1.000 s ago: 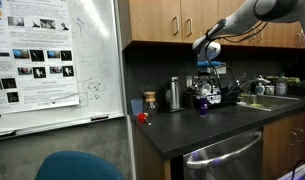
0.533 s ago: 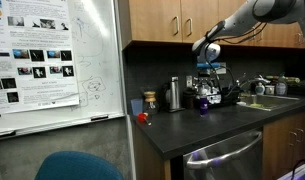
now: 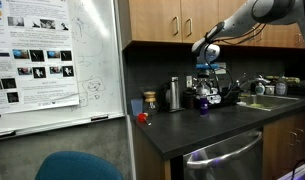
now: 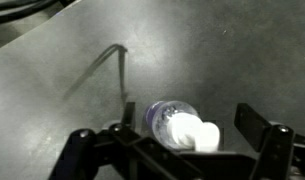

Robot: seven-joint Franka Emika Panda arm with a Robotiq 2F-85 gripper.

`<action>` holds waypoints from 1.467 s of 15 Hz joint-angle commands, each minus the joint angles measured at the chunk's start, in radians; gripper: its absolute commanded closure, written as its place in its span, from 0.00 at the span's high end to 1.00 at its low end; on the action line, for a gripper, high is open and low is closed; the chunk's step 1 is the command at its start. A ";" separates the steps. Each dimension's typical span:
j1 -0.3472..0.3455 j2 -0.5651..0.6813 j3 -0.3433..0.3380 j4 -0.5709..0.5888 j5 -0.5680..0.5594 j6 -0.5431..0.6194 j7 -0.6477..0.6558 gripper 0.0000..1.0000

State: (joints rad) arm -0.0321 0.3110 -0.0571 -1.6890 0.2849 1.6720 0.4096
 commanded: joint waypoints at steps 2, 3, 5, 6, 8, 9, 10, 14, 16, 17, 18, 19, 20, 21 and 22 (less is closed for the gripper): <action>0.013 -0.009 0.003 0.019 0.008 0.003 0.032 1.00; 0.014 -0.006 0.003 0.024 0.008 0.003 0.033 1.00; 0.011 0.001 0.000 0.031 0.012 -0.003 0.030 1.00; 0.009 0.001 -0.001 0.028 0.011 0.002 0.020 1.00; 0.005 0.003 -0.002 0.024 0.007 0.020 -0.001 0.74; 0.004 0.004 -0.003 0.024 0.006 0.027 -0.001 0.69; 0.004 0.005 -0.003 0.023 0.004 0.032 -0.002 0.61; 0.004 0.002 -0.002 0.017 0.002 0.048 -0.003 0.30; 0.004 0.001 -0.002 0.016 0.002 0.051 -0.003 0.14; 0.004 0.000 -0.002 0.018 0.001 0.051 -0.003 0.09; 0.004 0.000 -0.002 0.018 0.003 0.053 -0.003 0.08; 0.004 0.000 -0.002 0.018 0.001 0.053 -0.003 0.07; 0.004 -0.001 -0.002 0.017 0.001 0.052 -0.004 0.07; 0.004 -0.001 -0.002 0.017 0.001 0.052 -0.004 0.08; 0.004 -0.003 -0.002 0.016 0.001 0.053 -0.004 0.08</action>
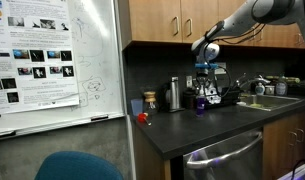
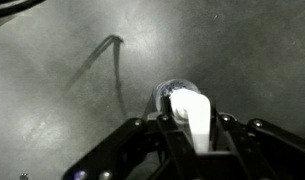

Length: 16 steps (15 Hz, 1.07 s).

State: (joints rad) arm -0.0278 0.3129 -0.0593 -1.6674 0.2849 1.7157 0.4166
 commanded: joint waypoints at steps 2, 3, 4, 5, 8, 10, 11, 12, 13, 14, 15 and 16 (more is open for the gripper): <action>-0.001 -0.007 0.000 -0.007 0.000 0.009 -0.013 0.08; -0.001 -0.007 0.000 -0.007 0.000 0.009 -0.014 0.08; -0.001 -0.008 0.000 -0.007 0.000 0.009 -0.015 0.08; -0.001 -0.009 0.000 -0.008 0.000 0.009 -0.017 0.08; -0.001 -0.012 0.001 -0.013 0.001 0.010 -0.027 0.08; -0.002 -0.013 0.001 -0.016 0.002 0.011 -0.033 0.08; -0.003 -0.014 0.001 -0.018 0.003 0.011 -0.035 0.08; -0.004 -0.018 0.001 -0.024 0.005 0.011 -0.042 0.08; -0.005 -0.021 0.001 -0.032 0.005 0.015 -0.048 0.08; -0.007 -0.026 -0.001 -0.043 0.003 0.021 -0.058 0.08; -0.010 -0.029 -0.001 -0.050 0.004 0.022 -0.067 0.08; -0.013 -0.037 -0.003 -0.063 0.003 0.027 -0.080 0.08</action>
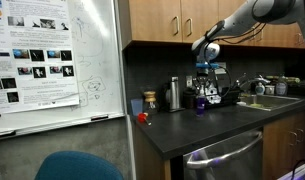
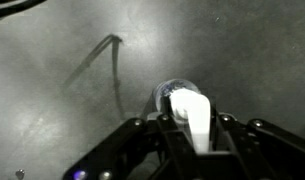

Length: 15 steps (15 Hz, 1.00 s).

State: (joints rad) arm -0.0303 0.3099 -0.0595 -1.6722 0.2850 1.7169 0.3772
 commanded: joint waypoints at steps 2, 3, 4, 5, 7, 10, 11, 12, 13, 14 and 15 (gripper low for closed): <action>-0.017 -0.047 -0.004 -0.079 0.002 0.029 -0.066 0.08; -0.021 -0.055 -0.006 -0.091 0.003 0.032 -0.080 0.08; -0.025 -0.063 -0.007 -0.105 0.001 0.034 -0.093 0.08; -0.030 -0.072 -0.009 -0.118 0.001 0.035 -0.106 0.08; -0.038 -0.089 -0.014 -0.147 -0.003 0.039 -0.130 0.08; -0.048 -0.120 -0.021 -0.194 -0.008 0.046 -0.166 0.08; -0.050 -0.134 -0.024 -0.212 -0.010 0.051 -0.178 0.08; -0.053 -0.148 -0.027 -0.229 -0.010 0.054 -0.187 0.08; -0.056 -0.161 -0.029 -0.245 -0.009 0.059 -0.197 0.08; -0.059 -0.178 -0.033 -0.264 -0.010 0.061 -0.209 0.08; -0.061 -0.194 -0.035 -0.283 -0.010 0.065 -0.215 0.08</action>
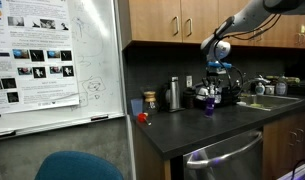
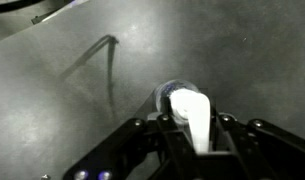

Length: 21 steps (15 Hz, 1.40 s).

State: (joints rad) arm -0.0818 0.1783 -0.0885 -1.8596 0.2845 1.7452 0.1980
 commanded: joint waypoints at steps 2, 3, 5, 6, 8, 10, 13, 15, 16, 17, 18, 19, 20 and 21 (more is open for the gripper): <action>-0.013 -0.098 -0.009 -0.135 -0.008 0.045 -0.053 0.08; -0.014 -0.117 -0.010 -0.156 -0.007 0.053 -0.065 0.08; -0.017 -0.151 -0.013 -0.193 -0.005 0.062 -0.084 0.08; -0.018 -0.165 -0.014 -0.209 -0.004 0.066 -0.091 0.08; -0.017 -0.197 -0.015 -0.246 0.000 0.076 -0.106 0.08; -0.016 -0.228 -0.014 -0.276 -0.001 0.085 -0.119 0.08; -0.032 -0.254 -0.035 -0.171 0.009 -0.078 -0.142 0.56; -0.035 -0.248 -0.042 -0.116 0.009 -0.155 -0.148 0.62; -0.037 -0.245 -0.046 -0.074 0.009 -0.200 -0.144 0.67; -0.038 -0.240 -0.050 -0.039 0.012 -0.232 -0.143 0.74; -0.040 -0.234 -0.053 -0.006 0.011 -0.260 -0.140 0.80; -0.040 -0.231 -0.055 0.022 0.011 -0.283 -0.138 0.88; -0.041 -0.229 -0.055 0.042 0.011 -0.300 -0.137 0.94; -0.040 -0.227 -0.054 0.057 0.011 -0.312 -0.137 1.00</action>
State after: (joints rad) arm -0.1156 -0.0697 -0.1429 -1.8681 0.2851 1.4918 0.0664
